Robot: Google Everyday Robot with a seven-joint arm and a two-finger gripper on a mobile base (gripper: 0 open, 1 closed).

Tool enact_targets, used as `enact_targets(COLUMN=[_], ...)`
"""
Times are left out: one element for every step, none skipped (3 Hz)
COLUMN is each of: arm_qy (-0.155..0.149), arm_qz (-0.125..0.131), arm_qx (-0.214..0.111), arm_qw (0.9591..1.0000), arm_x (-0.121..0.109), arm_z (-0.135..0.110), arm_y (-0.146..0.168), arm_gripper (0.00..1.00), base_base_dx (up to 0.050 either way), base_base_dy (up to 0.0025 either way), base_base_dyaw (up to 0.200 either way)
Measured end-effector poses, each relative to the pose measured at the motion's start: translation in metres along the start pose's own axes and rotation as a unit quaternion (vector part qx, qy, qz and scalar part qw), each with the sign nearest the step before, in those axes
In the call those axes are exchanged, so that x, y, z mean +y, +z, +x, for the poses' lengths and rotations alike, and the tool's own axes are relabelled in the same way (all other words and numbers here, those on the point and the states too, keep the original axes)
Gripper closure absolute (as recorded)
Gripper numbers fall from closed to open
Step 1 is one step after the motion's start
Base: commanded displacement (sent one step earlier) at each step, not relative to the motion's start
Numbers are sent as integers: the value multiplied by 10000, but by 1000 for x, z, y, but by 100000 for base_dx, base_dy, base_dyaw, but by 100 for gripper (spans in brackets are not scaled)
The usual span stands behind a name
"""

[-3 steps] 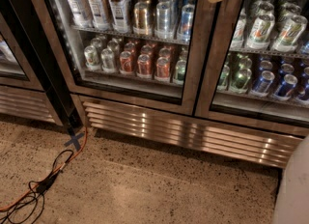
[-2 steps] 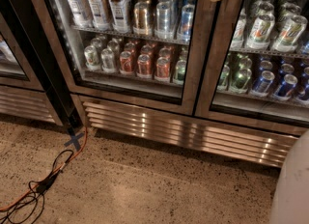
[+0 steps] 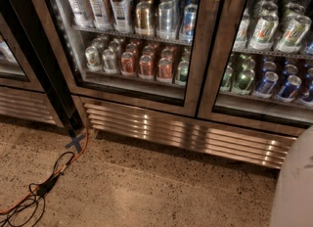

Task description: Close left fridge door

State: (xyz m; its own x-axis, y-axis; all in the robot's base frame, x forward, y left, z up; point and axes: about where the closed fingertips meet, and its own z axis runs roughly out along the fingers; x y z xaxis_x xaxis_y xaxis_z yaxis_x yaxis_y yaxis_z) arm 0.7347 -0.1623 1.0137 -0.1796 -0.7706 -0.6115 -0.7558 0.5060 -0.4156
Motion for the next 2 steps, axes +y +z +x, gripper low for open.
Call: enact_targets(arm_qy=[89, 89], arm_qz=[14, 14], arm_qx=[-14, -14], arm_qw=[10000, 10000], arm_x=[-3, -3], arm_z=[2, 2], arm_y=[-5, -5], arm_gripper=[100, 100], base_base_dx=[0, 0], base_base_dy=[0, 0], base_base_dyaw=[0, 0])
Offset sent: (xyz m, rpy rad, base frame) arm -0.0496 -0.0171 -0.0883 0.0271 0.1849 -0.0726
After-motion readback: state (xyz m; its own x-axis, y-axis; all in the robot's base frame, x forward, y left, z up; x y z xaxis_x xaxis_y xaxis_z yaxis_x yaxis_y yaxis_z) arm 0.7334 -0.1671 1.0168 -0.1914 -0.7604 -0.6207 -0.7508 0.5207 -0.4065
